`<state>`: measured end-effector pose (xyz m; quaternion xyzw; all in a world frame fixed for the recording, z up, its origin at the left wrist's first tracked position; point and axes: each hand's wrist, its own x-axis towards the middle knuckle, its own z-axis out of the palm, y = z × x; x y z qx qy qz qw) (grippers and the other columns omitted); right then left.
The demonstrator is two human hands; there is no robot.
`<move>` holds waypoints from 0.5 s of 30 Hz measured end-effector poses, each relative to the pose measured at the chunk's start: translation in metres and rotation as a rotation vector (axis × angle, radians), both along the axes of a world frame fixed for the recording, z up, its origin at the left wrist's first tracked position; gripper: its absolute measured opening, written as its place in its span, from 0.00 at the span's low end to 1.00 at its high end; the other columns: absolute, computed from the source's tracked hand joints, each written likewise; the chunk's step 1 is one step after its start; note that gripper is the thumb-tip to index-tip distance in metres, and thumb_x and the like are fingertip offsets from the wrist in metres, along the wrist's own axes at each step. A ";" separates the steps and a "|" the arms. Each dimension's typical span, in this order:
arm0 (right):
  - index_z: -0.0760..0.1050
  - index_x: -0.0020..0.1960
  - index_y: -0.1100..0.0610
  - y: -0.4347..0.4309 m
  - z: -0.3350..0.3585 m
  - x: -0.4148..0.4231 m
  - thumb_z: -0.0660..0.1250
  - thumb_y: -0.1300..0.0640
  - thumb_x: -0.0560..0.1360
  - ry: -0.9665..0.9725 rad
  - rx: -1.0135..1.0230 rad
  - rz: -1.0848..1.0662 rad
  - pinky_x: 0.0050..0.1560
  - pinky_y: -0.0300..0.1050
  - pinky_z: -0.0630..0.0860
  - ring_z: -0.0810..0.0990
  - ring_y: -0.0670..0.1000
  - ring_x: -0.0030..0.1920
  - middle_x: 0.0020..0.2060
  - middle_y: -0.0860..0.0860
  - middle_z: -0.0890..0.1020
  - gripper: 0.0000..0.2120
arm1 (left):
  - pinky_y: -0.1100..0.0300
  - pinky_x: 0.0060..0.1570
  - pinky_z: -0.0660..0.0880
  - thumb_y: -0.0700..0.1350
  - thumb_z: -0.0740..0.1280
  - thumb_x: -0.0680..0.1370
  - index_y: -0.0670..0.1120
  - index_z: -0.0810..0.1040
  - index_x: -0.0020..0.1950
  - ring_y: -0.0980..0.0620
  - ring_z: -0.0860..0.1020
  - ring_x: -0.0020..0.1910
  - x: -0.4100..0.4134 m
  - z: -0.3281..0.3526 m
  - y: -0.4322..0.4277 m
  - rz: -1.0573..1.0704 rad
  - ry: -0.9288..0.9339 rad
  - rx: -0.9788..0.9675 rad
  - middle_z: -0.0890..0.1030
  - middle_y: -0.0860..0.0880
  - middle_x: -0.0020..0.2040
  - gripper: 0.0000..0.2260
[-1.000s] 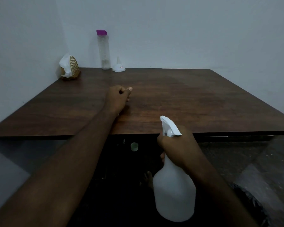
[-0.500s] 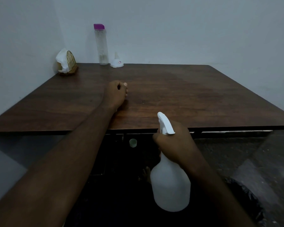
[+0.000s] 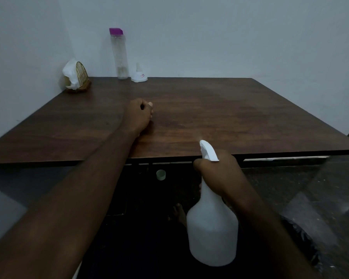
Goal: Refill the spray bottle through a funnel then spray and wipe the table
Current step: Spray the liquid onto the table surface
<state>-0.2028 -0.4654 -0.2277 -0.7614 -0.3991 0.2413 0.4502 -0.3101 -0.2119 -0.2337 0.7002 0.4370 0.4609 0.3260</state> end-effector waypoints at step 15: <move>0.73 0.38 0.68 -0.001 -0.004 -0.004 0.65 0.58 0.67 0.052 -0.030 0.003 0.34 0.49 0.74 0.83 0.67 0.40 0.33 0.64 0.82 0.12 | 0.57 0.40 0.76 0.44 0.62 0.80 0.38 0.78 0.45 0.53 0.78 0.34 0.001 0.001 -0.001 0.007 -0.025 -0.010 0.81 0.48 0.37 0.11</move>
